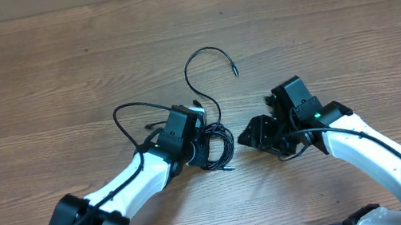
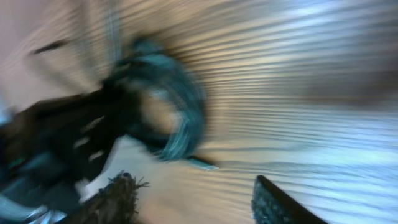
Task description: Untangle cables
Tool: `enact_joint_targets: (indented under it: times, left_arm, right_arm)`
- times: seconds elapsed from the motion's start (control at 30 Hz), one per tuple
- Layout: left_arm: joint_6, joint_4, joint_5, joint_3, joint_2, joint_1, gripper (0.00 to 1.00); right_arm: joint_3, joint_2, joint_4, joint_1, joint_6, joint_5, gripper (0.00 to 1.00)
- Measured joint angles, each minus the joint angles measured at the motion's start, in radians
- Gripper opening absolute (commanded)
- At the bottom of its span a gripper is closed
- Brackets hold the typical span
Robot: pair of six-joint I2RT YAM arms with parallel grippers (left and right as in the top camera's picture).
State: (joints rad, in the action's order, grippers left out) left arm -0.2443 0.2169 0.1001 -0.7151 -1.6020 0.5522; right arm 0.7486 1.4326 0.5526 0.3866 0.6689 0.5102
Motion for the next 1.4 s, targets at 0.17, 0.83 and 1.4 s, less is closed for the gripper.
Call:
enact_joint_targets:
  times: [0.17, 0.83, 1.4]
  left_arm:
    - [-0.035, 0.055, 0.000, 0.000, 0.074, 0.000, 0.04]
    - [-0.033, 0.212, 0.210, 0.000, 0.367, -0.056, 0.04]
    - [-0.018, 0.262, 0.269, 0.000, 0.387, -0.065, 0.04]
  right_arm:
    - [0.000, 0.000, -0.100, 0.011, -0.144, 0.204, 0.39]
    - [0.000, 0.000, -0.208, 0.167, -0.170, 0.000, 0.31]
    - [0.000, -0.001, -0.180, 0.170, -0.141, -0.119, 0.63]
